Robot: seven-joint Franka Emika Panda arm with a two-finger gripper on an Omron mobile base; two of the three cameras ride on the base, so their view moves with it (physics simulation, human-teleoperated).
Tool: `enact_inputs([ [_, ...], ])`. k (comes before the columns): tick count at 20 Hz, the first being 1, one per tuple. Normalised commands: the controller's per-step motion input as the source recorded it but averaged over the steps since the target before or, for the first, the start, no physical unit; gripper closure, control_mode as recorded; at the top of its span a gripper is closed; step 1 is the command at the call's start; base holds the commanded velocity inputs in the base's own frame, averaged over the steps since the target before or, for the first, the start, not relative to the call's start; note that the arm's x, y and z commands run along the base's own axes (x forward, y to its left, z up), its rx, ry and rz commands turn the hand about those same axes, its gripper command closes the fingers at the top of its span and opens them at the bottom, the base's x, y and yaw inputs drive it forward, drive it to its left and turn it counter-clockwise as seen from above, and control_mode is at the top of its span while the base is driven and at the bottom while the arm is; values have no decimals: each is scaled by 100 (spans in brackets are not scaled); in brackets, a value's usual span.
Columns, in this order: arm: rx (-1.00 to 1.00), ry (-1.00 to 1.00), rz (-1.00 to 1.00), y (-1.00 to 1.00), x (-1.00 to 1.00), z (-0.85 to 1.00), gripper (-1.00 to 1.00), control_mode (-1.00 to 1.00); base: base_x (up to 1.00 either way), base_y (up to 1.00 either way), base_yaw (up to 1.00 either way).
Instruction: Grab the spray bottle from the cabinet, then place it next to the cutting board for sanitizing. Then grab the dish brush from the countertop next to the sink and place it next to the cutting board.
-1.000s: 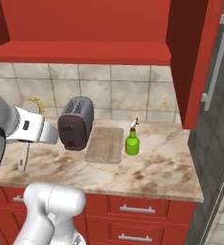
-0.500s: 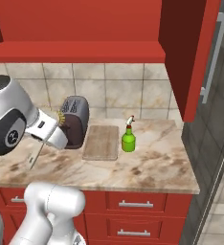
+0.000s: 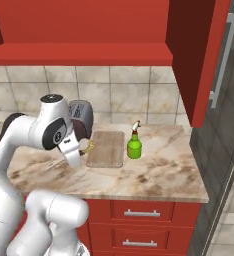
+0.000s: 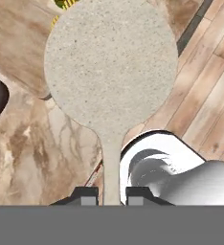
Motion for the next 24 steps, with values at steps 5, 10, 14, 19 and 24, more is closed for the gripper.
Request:
enact_inputs([
  [5, 23, 6, -39, -58, 100, -100, 100, -100, 0, 0, 0],
  [10, 7, 8, -27, -52, 97, -56, 100, -100, 0, 0, 0],
  [14, 3, 18, -19, -47, 56, -37, 100, -100, 0, 0, 0],
  [19, 2, 26, -8, -31, 36, -37, 100, -100, 0, 0, 0],
  [24, 2, 15, 0, -15, 47, -55, 100, -100, 0, 0, 0],
])
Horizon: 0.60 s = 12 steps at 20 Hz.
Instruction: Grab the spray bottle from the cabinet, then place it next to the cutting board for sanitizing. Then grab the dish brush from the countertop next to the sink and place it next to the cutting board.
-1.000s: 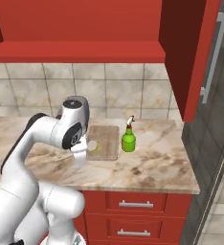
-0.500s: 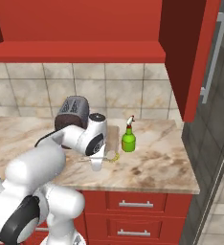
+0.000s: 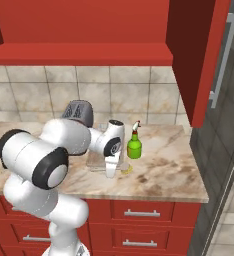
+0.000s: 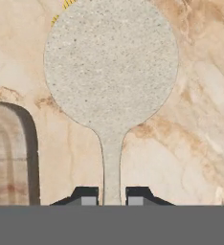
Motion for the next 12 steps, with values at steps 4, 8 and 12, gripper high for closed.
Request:
enact_inputs([
  [4, 1, 2, 0, -13, 40, -50, 100, -100, 0, 0, 0],
  [8, 3, 3, 0, -11, 5, -51, 100, -100, 0, 0, 0],
  [12, 2, 3, 0, -3, 2, -51, 100, -100, 0, 0, 0],
])
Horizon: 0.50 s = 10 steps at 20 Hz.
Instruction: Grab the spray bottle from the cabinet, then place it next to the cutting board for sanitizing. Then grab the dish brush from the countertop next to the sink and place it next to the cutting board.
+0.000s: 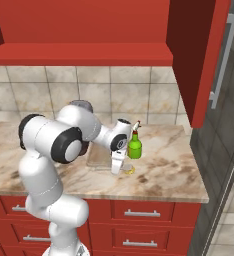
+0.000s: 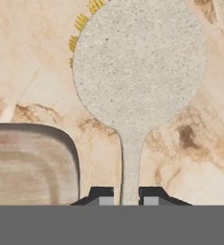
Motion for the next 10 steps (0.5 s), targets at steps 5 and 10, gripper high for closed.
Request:
enact_inputs([
  [5, 1, -3, -1, 0, -14, -11, -100, -100, 0, 0, 0],
  [10, 0, -13, 0, 3, -38, 31, -100, -100, 0, 0, 0],
])
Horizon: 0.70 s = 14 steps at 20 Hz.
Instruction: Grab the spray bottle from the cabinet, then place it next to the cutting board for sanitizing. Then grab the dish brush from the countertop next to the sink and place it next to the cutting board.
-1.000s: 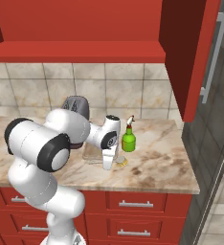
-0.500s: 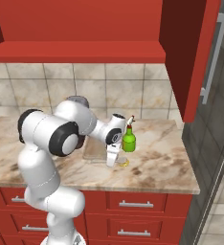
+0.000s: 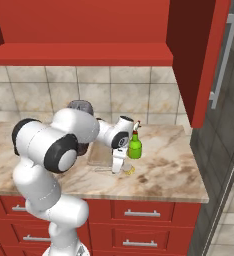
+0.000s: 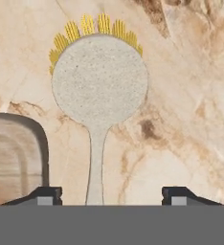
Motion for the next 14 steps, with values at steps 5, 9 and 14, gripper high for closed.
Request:
enact_inputs([
  [5, 0, -17, 0, 15, -38, 62, -100, -100, 0, 0, 0],
  [9, -1, -28, 6, 12, -63, 98, -100, -100, 0, 0, 0],
  [14, -7, -32, 17, 13, -88, 100, -100, -100, 0, 0, 0],
])
